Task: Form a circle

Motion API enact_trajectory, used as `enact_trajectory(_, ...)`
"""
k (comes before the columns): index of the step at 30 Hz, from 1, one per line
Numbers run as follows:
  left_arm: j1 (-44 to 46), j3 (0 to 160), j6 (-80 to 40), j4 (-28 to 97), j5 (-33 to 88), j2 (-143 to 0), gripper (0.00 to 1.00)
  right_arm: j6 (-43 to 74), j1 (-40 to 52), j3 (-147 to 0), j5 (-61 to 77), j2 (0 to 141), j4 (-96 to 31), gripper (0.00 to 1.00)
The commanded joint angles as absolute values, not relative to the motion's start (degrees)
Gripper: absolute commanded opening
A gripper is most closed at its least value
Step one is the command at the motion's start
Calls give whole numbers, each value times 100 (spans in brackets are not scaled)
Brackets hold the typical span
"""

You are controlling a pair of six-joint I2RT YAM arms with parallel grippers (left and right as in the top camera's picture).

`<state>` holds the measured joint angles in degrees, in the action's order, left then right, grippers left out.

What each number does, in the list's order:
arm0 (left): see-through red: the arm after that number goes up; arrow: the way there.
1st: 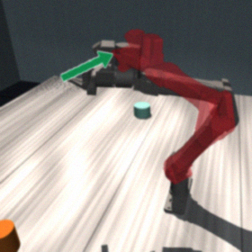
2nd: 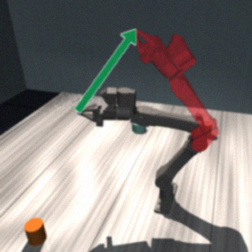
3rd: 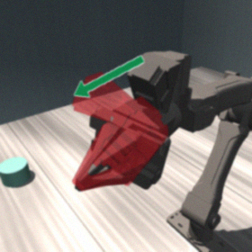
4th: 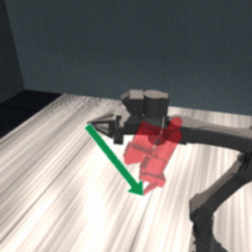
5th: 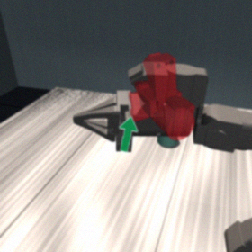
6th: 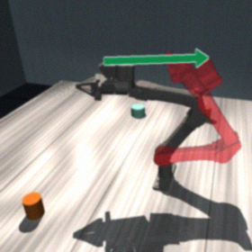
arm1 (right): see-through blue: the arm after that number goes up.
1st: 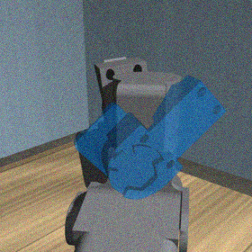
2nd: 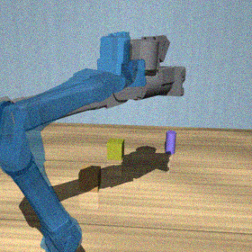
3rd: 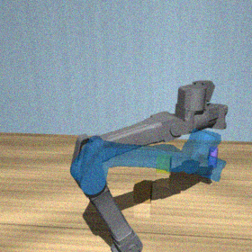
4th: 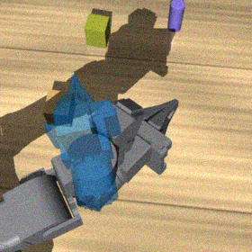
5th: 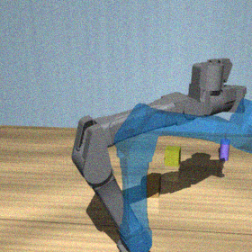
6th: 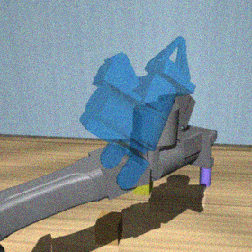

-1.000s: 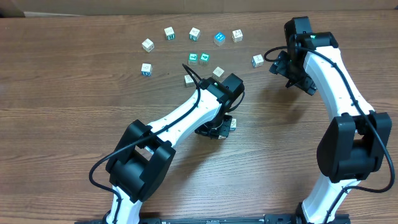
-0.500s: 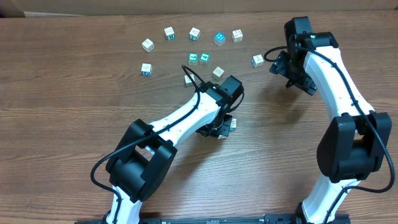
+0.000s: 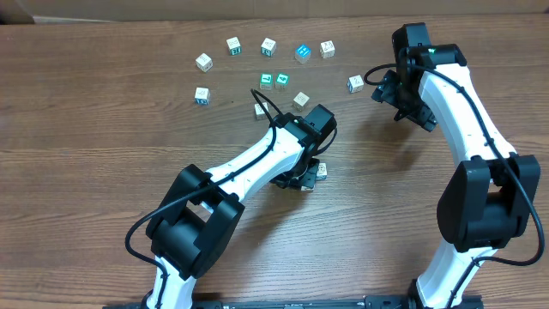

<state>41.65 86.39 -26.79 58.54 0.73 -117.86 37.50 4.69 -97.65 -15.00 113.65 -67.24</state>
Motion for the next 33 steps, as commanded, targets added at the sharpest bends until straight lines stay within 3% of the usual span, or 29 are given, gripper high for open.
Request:
enact_trajectory(1,4145,8930,-2639,6143,-314,-11668,4,3771,480,-9867,-1538,11196,-6713,100)
enact_trajectory(16,3951,9476,-3245,6069,-1127,-11673,4,3771,480,-9867,-1538,11196,-6713,100)
enact_trajectory(33,3730,9373,-3301,6016,-1216,-11697,4,3774,480,-9867,-1538,11196,-6689,100)
